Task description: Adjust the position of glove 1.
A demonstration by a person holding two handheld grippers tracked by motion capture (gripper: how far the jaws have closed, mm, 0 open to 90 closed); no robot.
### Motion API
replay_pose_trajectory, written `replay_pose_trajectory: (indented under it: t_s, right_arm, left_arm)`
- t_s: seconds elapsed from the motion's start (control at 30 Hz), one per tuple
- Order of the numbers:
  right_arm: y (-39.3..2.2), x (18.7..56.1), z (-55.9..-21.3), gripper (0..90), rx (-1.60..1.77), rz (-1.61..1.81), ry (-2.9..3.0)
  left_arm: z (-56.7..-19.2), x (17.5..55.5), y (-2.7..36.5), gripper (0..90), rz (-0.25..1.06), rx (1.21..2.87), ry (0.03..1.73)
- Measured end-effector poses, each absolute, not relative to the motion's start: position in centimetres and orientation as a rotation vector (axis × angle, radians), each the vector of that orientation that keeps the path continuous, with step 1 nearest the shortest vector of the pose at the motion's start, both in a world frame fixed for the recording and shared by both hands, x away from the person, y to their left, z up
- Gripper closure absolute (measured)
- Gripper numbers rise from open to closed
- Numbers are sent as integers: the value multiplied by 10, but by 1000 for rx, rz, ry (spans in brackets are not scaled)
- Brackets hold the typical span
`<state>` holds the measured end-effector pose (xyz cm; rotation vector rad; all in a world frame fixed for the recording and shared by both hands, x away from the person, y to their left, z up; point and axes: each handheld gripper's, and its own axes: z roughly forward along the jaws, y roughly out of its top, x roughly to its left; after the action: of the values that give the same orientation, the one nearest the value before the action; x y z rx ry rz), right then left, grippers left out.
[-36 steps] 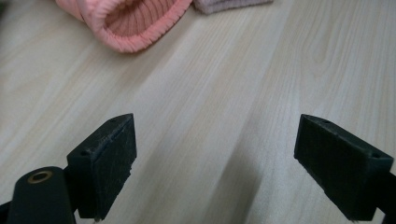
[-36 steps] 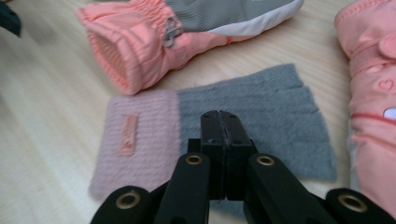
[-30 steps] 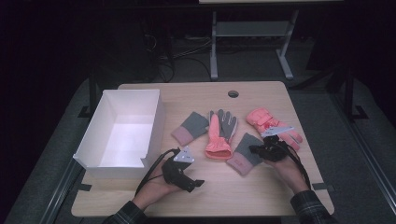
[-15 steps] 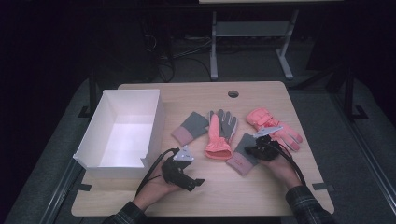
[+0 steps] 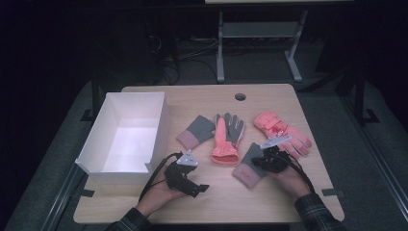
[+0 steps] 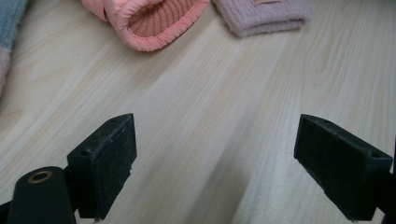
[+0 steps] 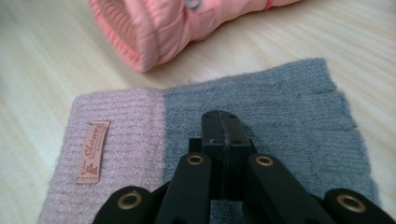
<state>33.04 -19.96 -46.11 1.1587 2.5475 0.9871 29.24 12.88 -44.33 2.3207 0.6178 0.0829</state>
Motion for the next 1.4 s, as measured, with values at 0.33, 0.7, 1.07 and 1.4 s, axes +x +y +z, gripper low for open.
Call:
replay_pose_trajectory:
  t_s: [0.33,0.7,1.07,1.4]
  right_arm:
    - [-191,311,-458,900,1160,964,2580]
    - [-197,288,-449,896,1118,1005,2572]
    - [-191,264,-453,891,1040,981,2670]
    - [-170,258,-452,899,942,1007,2709]
  left_arm:
    - [-440,287,128,127,90,2331,590]
    - [-443,286,127,135,57,2322,580]
    - [-442,287,129,134,71,2313,577]
    - [-442,287,129,134,65,2307,572]
